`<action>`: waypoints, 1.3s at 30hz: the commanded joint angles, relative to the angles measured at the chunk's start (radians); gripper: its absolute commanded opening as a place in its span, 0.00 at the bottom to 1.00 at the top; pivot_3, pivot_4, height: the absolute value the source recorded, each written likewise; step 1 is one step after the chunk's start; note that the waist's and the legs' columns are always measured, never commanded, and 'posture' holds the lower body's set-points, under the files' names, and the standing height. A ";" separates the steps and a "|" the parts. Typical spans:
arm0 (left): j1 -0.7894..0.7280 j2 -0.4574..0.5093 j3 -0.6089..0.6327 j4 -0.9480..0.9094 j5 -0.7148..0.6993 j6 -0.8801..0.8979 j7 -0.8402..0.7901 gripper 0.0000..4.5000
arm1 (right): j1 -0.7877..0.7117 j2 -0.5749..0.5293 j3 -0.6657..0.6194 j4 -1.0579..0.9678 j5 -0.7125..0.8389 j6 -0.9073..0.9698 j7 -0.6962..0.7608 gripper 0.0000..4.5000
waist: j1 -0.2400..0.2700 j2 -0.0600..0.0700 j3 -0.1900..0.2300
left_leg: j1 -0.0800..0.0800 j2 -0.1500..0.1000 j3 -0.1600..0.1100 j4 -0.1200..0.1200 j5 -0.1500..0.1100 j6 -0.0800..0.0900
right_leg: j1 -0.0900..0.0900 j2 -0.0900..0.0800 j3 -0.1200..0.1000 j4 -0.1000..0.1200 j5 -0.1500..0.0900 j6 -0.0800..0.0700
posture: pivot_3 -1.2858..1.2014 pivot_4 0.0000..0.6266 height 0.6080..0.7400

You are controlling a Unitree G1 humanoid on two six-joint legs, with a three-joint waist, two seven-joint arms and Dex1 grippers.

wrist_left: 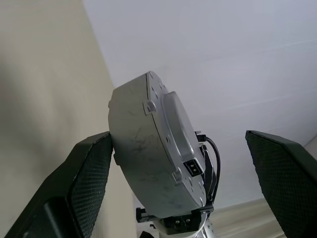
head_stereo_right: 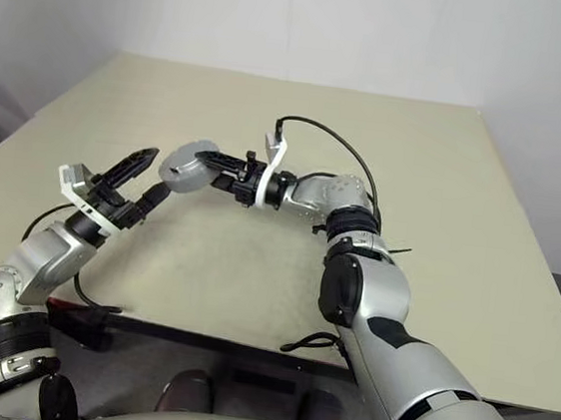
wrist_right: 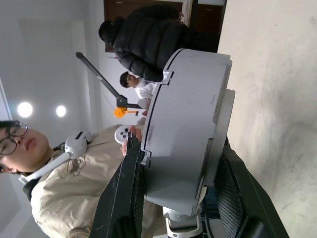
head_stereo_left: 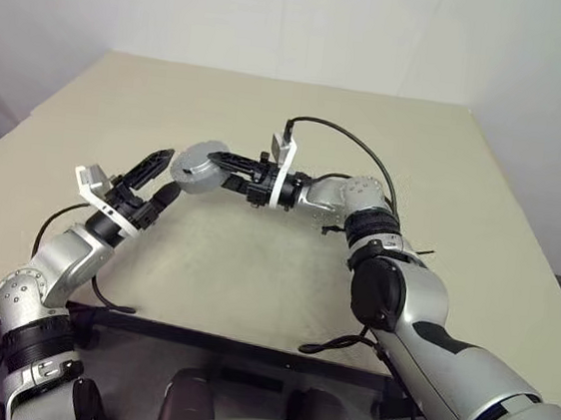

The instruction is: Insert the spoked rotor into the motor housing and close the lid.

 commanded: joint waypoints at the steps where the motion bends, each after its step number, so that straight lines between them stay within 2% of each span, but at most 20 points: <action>1: -0.052 0.008 -0.051 0.014 -0.030 -0.025 -0.014 1.00 | -0.018 0.012 -0.003 -0.069 0.041 0.035 0.030 0.41 | 0.001 0.000 0.000 | 0.000 0.000 0.000 0.000 0.000 0.000 | 0.000 0.000 0.000 0.000 0.000 0.000 | 0.52 0.00 1.00; 6: -0.097 -0.006 -0.103 0.083 0.004 -0.047 -0.043 1.00 | -0.020 0.023 -0.006 -0.112 0.056 0.059 0.034 0.41 | 0.003 0.000 0.000 | 0.000 0.000 0.000 0.001 0.000 0.000 | 0.000 0.000 0.000 0.000 0.002 0.003 | 0.52 0.00 1.00; 14: -0.105 0.008 -0.132 0.075 0.029 -0.060 -0.077 1.00 | -0.013 0.024 -0.009 -0.120 0.040 0.030 0.014 0.41 | 0.003 0.000 0.000 | 0.000 0.000 0.000 0.001 0.000 -0.001 | 0.000 0.000 0.000 0.000 0.003 0.004 | 0.52 0.00 1.00; 17: -0.098 0.010 -0.129 0.072 0.027 -0.066 -0.083 0.86 | -0.015 0.020 -0.008 -0.109 0.034 0.014 0.009 0.41 | 0.004 0.000 0.000 | 0.000 0.000 0.000 0.001 0.000 -0.001 | 0.000 0.000 0.000 0.000 0.003 0.004 | 0.52 0.00 1.00; 20: -0.080 0.014 -0.121 0.054 0.020 -0.073 -0.083 0.66 | -0.021 0.013 -0.011 -0.086 0.028 -0.015 0.004 0.41 | 0.003 0.000 0.000 | 0.000 0.000 0.000 0.001 0.000 -0.001 | 0.000 0.000 0.000 0.000 0.003 0.004 | 0.52 0.00 1.00; 28: -0.053 0.017 -0.125 0.035 0.025 -0.102 -0.079 0.66 | -0.035 0.003 -0.010 -0.049 0.024 -0.046 0.005 0.41 | 0.003 0.000 0.000 | 0.000 0.000 0.000 0.001 0.000 -0.001 | 0.000 0.000 0.000 0.001 0.003 0.004 | 0.52 0.00 1.00; 31: -0.055 0.014 -0.126 0.036 0.037 -0.122 -0.071 0.59 | -0.037 0.005 -0.006 -0.040 0.021 -0.058 0.003 0.41 | 0.003 -0.001 0.000 | 0.000 0.000 0.000 0.002 0.000 -0.001 | 0.001 0.000 0.000 0.001 0.003 0.004 | 0.52 0.00 1.00; 39: -0.059 0.018 -0.133 0.053 0.039 -0.143 -0.068 0.59 | -0.023 0.005 0.044 -0.047 -0.029 -0.131 0.017 0.41 | 0.003 -0.001 0.000 | 0.000 0.000 0.000 0.002 0.000 -0.001 | 0.001 0.000 0.000 0.001 0.003 0.004 | 0.52 0.00 1.00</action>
